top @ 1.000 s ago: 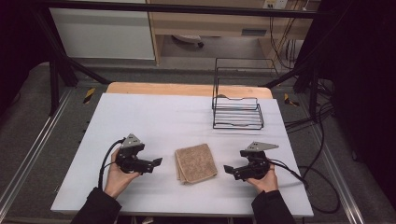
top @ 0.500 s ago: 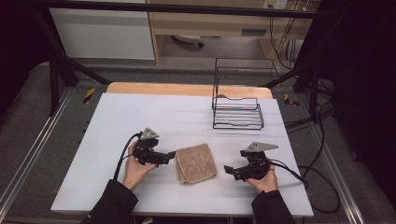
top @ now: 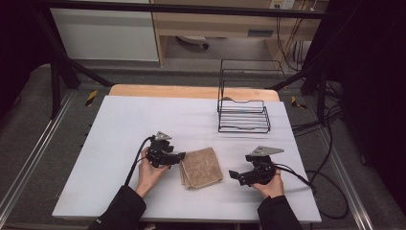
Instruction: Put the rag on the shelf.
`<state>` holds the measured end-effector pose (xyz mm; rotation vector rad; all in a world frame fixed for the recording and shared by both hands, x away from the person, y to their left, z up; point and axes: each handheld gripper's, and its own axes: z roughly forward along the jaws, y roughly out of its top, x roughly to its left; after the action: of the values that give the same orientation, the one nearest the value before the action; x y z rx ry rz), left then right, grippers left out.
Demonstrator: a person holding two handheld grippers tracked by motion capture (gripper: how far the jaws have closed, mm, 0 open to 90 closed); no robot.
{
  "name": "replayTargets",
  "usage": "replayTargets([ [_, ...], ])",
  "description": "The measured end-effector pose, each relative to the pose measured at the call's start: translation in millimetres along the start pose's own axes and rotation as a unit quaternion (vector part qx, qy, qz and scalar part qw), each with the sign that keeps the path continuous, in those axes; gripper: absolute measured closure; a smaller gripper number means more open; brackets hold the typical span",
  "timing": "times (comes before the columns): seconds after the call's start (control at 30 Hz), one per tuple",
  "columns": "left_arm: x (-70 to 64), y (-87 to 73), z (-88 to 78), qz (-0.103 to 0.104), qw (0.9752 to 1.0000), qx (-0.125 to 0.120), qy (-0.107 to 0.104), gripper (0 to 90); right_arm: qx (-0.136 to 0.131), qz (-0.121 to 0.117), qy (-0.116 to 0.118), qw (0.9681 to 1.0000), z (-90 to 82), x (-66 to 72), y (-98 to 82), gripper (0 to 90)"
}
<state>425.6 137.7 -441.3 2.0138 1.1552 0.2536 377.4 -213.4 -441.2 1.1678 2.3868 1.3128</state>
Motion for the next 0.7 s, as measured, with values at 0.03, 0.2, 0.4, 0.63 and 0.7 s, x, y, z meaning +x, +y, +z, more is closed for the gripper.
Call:
replayTargets([
  [0.03, -0.3, 0.0, 0.9, -0.001, 1.0, 0.001, -0.003, 43.1, 0.0, 0.001, 0.0, 1.0, -0.1, 0.1, 0.1, 0.7],
  [0.2, -1.3, -0.9, 7.8, -0.004, 0.9999, 0.016, -0.002, 53.6, -0.001, 0.002, -0.001, 1.0, 1.4, -0.1, 0.0, 0.7],
  [0.4, -5.3, -0.7, 11.0, 0.0, 0.9999, 0.016, -0.004, 63.2, -0.002, 0.003, -0.001, 1.0, 1.1, -0.3, 0.5, 0.8],
  [0.63, -9.2, -0.3, 13.3, 0.0, 0.9998, 0.018, -0.002, 68.0, -0.007, 0.006, 0.001, 1.0, 1.2, -0.8, 1.3, 0.7],
  [0.7, -9.1, -0.3, 13.3, 0.0, 0.9998, 0.018, -0.003, 68.9, -0.008, 0.008, 0.002, 0.9999, 1.5, -0.9, 1.7, 0.6],
])
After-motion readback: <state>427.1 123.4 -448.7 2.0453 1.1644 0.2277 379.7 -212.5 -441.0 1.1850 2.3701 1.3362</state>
